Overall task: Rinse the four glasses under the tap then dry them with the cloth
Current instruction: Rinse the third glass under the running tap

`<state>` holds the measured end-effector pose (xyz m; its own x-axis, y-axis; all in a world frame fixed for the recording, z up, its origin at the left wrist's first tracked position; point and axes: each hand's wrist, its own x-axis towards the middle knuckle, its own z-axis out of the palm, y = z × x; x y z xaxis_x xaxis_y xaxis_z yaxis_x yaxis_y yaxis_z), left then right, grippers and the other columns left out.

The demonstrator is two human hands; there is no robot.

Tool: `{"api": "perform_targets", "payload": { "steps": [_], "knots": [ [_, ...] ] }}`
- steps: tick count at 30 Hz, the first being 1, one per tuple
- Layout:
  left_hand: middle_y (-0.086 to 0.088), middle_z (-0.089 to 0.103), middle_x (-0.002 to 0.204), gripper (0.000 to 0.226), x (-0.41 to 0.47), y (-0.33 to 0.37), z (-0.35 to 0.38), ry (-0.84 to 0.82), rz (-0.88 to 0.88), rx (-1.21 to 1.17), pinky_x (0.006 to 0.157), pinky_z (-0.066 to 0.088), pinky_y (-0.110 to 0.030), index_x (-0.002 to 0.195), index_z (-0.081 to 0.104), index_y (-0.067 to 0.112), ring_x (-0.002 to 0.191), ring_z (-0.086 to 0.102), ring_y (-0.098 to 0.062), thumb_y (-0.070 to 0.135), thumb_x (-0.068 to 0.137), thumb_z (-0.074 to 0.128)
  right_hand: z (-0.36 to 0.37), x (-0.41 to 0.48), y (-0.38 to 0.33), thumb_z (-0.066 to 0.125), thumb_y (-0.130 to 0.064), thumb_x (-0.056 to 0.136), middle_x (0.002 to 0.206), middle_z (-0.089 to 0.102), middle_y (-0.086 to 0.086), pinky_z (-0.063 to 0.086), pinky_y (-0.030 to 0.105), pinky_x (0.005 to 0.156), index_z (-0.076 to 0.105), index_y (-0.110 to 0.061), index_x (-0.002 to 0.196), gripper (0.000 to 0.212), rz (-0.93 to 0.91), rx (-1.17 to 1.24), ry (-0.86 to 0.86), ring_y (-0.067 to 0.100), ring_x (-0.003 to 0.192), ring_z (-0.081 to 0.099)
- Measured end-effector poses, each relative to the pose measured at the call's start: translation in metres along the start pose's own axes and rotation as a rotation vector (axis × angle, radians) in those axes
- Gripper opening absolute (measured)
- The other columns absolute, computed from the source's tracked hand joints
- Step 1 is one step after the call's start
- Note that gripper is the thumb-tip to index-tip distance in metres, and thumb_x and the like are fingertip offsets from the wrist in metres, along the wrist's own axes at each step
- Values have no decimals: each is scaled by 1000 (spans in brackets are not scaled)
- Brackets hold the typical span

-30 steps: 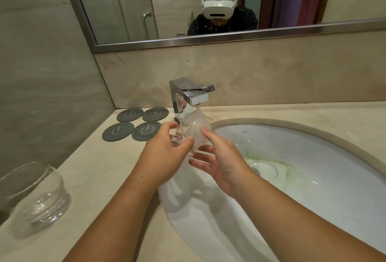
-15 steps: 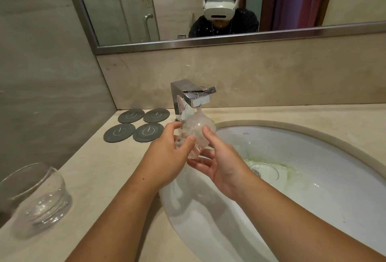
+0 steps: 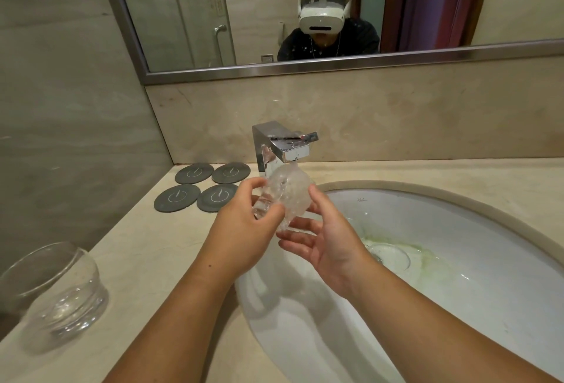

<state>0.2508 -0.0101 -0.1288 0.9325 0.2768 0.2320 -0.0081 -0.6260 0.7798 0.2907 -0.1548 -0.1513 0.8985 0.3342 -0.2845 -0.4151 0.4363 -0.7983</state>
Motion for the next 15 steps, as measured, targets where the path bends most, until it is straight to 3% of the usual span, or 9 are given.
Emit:
{"api": "perform_targets", "payload": {
  "steps": [4,7,11,15],
  "knots": [
    [23,65,95,36,1,0,-1,20,-18,-21,58,40,-8,136,51,42,77,64,11,39,101,61,0,-1,-1,64,-36,103,103,65,21,65,44,79,61,-5,132,42,30,27,-26,33,85,69],
    [19,69,96,35,3,-2,1,18,-29,-46,65,42,-17,136,52,41,82,66,6,42,102,59,0,-1,1,67,-38,101,106,65,19,65,46,85,63,-7,134,45,50,45,-47,33,90,69],
    [18,70,96,32,3,-5,2,0,-15,-40,64,40,-9,136,50,44,84,65,12,44,104,54,0,-2,0,65,-38,102,112,74,18,62,44,94,69,-8,131,42,56,87,-107,32,95,71],
    [16,71,108,39,3,-5,1,-37,-2,-3,73,42,-12,144,47,40,97,63,8,44,106,50,-1,-1,0,67,-34,103,116,75,22,64,40,88,75,-5,122,36,-9,63,-76,34,97,70]
  ]
}}
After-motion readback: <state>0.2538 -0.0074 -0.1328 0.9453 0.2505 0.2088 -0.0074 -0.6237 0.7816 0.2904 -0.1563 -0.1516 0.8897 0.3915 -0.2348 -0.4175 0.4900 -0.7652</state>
